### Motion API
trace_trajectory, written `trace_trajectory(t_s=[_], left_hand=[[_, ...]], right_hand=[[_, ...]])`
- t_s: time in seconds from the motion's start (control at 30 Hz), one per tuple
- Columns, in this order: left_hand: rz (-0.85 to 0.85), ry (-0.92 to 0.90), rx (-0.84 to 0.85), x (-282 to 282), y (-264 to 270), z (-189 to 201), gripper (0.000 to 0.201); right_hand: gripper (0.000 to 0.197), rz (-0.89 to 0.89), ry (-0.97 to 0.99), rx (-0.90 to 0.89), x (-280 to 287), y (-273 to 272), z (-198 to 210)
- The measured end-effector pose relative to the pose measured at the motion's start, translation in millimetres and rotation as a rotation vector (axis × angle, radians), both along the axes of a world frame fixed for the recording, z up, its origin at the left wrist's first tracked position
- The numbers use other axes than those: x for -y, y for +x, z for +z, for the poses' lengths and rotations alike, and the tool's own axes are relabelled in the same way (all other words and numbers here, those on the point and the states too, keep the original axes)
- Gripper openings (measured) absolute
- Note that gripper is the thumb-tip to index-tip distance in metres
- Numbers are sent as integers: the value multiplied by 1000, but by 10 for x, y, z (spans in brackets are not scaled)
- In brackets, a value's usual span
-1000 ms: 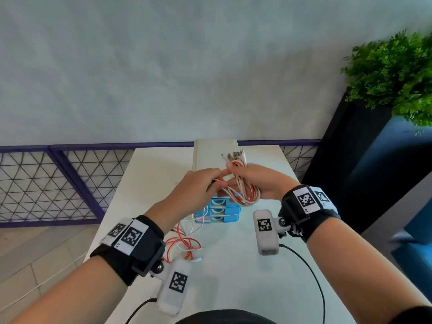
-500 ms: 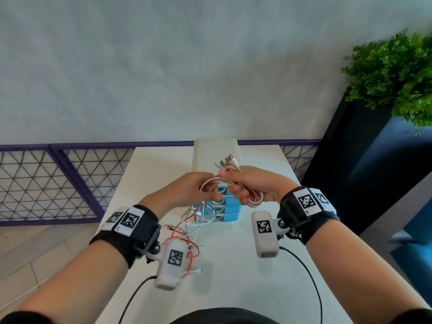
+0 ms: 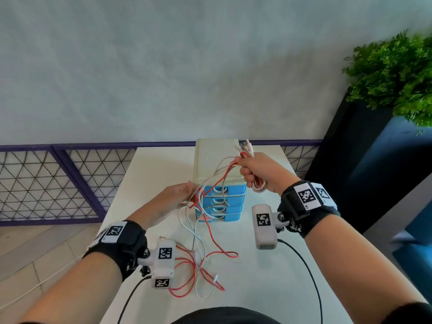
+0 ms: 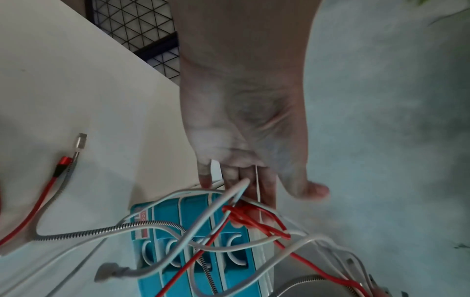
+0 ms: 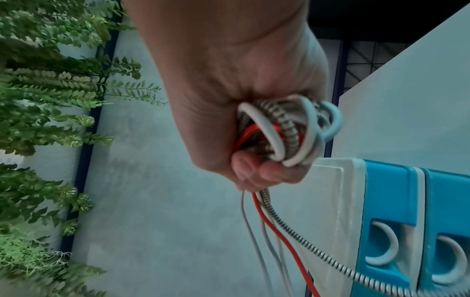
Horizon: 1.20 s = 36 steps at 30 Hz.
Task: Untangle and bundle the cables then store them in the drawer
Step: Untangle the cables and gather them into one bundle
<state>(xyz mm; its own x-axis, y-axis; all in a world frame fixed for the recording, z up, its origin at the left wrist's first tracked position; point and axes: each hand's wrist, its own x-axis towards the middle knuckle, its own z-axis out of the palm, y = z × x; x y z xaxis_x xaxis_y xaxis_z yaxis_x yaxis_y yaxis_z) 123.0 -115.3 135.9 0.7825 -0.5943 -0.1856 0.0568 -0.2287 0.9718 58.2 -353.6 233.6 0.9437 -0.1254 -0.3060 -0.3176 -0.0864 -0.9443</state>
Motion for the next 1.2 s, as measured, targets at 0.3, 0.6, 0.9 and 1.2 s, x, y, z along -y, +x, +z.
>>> trace_trajectory(t_s=[0.3,0.6,0.9,1.2], left_hand=[[-68,269,357,15,30,-60,3],[-12,370,234,-153,-75,-423,28],[421,194,622,103,-119,-146,12],[177,-224,-288,566,-328,-90,29]], right_hand=[[19,-65,-16,30,-37,16,28],[18,-230,-19,63,142,18,184],[19,-162,29,21,13,6,135],[17,-137,106,14,-137,78,128]])
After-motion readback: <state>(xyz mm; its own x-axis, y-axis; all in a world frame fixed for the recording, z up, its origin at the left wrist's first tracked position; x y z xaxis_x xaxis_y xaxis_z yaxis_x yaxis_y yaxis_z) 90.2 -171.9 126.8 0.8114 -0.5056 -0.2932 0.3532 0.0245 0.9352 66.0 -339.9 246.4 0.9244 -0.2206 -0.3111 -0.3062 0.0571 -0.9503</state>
